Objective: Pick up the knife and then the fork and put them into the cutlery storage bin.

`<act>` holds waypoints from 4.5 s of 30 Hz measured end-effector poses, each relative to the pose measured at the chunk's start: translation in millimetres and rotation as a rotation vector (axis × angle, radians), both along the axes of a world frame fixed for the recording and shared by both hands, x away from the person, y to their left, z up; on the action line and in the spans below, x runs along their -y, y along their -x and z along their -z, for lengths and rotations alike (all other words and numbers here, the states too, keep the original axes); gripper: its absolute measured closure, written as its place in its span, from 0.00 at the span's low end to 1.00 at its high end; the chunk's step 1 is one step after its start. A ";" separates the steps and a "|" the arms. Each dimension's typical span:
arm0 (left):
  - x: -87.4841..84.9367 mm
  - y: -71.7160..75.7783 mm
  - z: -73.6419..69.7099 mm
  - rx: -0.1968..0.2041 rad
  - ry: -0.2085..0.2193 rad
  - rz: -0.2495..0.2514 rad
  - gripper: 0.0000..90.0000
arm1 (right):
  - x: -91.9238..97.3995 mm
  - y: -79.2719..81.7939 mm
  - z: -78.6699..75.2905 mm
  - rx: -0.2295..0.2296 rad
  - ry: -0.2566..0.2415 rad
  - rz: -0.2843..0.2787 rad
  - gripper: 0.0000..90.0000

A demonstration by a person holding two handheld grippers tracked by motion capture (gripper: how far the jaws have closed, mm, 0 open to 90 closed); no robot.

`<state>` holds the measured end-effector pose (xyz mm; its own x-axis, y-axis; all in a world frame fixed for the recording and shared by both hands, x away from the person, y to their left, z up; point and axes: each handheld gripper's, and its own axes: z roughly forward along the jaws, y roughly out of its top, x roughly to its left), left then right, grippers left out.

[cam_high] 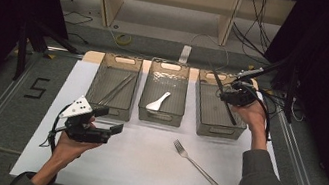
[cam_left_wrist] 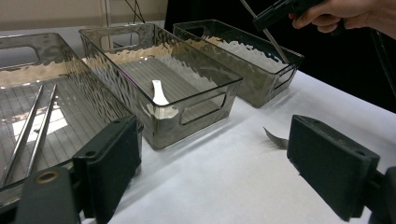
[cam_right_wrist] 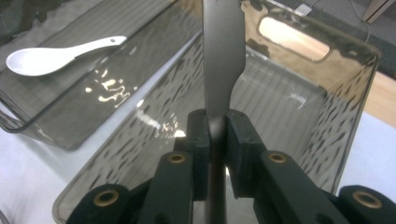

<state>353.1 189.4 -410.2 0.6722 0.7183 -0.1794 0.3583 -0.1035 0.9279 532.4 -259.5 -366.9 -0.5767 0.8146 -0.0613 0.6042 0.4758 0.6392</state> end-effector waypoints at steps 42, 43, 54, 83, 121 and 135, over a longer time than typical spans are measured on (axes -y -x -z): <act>0.7 -1.0 0.7 -0.005 -0.006 0.004 0.18 | 7.9 -7.8 32.0 -0.114 -0.014 0.119 0.71; 0.6 -1.0 0.7 -0.005 -0.006 0.004 0.18 | 7.3 -6.7 28.8 -0.113 -0.018 0.114 0.66; 2.4 -0.9 1.2 -0.007 -0.004 0.008 0.18 | -4.5 20.8 8.0 -0.110 -0.043 0.001 0.40; 3.2 0.2 0.1 0.001 -0.009 0.015 0.18 | -63.9 124.8 37.6 -0.211 0.172 -0.304 0.39; 3.4 0.6 0.8 -0.001 -0.025 0.014 0.18 | -72.9 140.7 83.7 -0.341 0.322 -0.403 0.76; 3.1 0.9 1.0 -0.004 -0.026 0.012 0.18 | -73.5 138.7 88.2 -0.358 0.338 -0.420 0.86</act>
<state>352.2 186.3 -411.2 0.6802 0.7146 -0.1635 0.3605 -0.1318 0.9234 393.6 -186.0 -455.1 -0.8747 0.4843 -0.0192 0.4705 0.8580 0.2058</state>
